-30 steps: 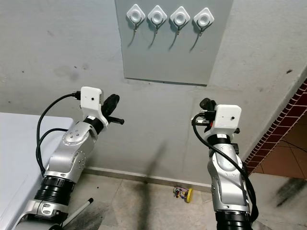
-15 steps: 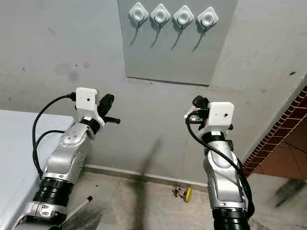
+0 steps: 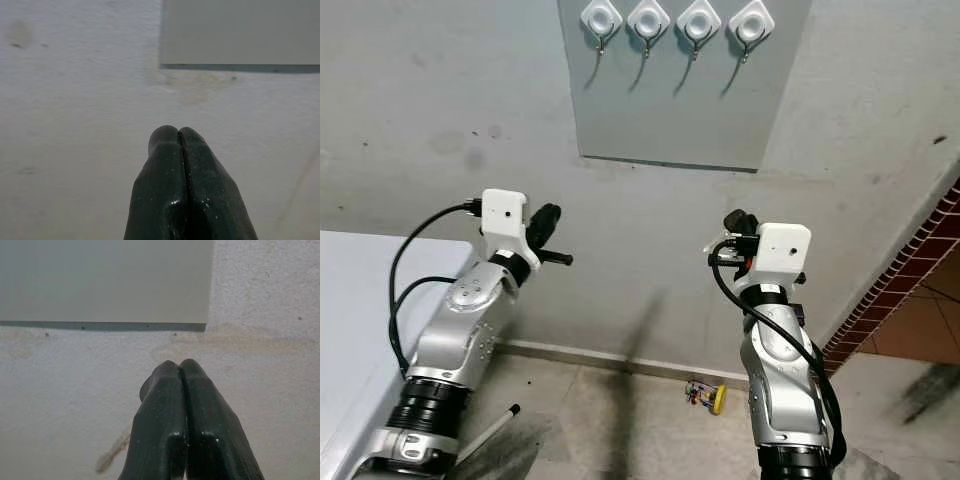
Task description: Hang keys on a hook
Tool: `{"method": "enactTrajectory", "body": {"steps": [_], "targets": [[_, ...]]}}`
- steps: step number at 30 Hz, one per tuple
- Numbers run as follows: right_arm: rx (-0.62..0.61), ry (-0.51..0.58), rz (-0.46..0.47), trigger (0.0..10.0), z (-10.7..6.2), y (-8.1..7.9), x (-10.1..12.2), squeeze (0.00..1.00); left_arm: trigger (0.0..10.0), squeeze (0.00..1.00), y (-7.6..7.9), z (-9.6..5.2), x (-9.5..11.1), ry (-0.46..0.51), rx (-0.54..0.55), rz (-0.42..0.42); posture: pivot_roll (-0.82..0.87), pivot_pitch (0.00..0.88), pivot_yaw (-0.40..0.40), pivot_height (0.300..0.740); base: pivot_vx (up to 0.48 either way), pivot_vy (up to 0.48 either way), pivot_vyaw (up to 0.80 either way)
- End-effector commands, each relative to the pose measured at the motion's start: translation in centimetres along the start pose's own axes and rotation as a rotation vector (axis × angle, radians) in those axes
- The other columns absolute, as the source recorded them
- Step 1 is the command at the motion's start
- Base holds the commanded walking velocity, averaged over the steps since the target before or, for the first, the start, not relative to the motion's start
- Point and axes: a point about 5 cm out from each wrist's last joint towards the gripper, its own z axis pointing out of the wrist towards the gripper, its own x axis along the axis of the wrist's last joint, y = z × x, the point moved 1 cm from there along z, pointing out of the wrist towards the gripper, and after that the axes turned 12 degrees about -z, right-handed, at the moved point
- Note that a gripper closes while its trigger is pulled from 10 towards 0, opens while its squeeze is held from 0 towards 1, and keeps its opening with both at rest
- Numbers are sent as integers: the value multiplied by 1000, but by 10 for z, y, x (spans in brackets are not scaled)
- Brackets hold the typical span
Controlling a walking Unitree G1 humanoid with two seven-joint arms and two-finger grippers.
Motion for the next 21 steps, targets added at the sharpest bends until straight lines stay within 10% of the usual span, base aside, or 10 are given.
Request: {"method": "enactTrajectory", "body": {"steps": [1,21], "targets": [[28,33,-6,10000,4,-5,11,0,10000,0,-8,-2,3,16,32,-2,-70,86,17,740,0,0,0],[50,84,-13,10000,14,-4,21,0,10000,0,-8,3,8,40,35,-24,-89,33,18,740,0,0,0]]}}
